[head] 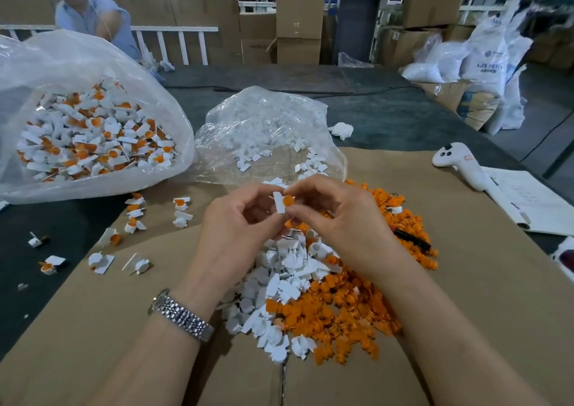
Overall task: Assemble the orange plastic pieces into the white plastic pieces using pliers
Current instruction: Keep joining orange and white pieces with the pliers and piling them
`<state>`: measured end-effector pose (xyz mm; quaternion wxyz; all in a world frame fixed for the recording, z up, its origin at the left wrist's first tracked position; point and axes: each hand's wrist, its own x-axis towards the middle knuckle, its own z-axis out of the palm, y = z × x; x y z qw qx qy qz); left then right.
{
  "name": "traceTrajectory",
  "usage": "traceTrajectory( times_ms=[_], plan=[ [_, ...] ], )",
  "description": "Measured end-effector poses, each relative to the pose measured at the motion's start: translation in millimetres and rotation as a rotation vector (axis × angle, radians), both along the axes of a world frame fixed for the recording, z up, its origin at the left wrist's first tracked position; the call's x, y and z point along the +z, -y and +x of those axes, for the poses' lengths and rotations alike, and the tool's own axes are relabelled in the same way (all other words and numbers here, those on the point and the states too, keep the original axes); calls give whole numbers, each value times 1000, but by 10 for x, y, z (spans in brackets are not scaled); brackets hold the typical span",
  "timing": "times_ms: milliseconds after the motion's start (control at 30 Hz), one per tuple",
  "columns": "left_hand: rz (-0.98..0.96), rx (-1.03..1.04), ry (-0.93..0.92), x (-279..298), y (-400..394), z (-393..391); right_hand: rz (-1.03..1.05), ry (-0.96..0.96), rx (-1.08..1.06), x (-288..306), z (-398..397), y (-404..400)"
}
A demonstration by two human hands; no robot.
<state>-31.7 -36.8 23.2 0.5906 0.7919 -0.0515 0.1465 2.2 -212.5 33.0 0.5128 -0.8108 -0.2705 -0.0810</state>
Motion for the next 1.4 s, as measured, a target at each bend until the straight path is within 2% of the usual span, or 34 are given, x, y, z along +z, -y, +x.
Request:
traceTrajectory(
  times_ms=[133,233,433,600,933,1033,1133,1200,1267,1300,1400],
  plan=[
    [-53,-114,-58,0,-42,-20,-14,54,-31,15,0,33],
    [-188,-234,-114,20,-92,-23,-18,121,-51,21,4,53],
    [-352,-151,-158,6,-57,5,-79,238,-66,17,9,42],
    [-521,-184,-241,42,-74,25,-126,301,-75,28,4,41],
    [-487,-164,-324,-1,-67,57,-197,272,-34,41,-24,4],
    [-499,-150,-320,12,-66,53,-191,169,-91,67,0,82],
    [-520,-129,-322,10,-90,63,-465,63,-368,62,124,318],
    [-504,-117,-316,11,-115,70,-695,-122,-491,21,198,489],
    [-493,-102,-311,13,-134,75,-814,-283,-479,-22,239,569],
    [-505,-108,-311,15,-138,77,-855,-302,-464,-37,246,573],
    [-531,-139,-311,11,-134,79,-931,-231,-458,-41,215,502]
  ],
)
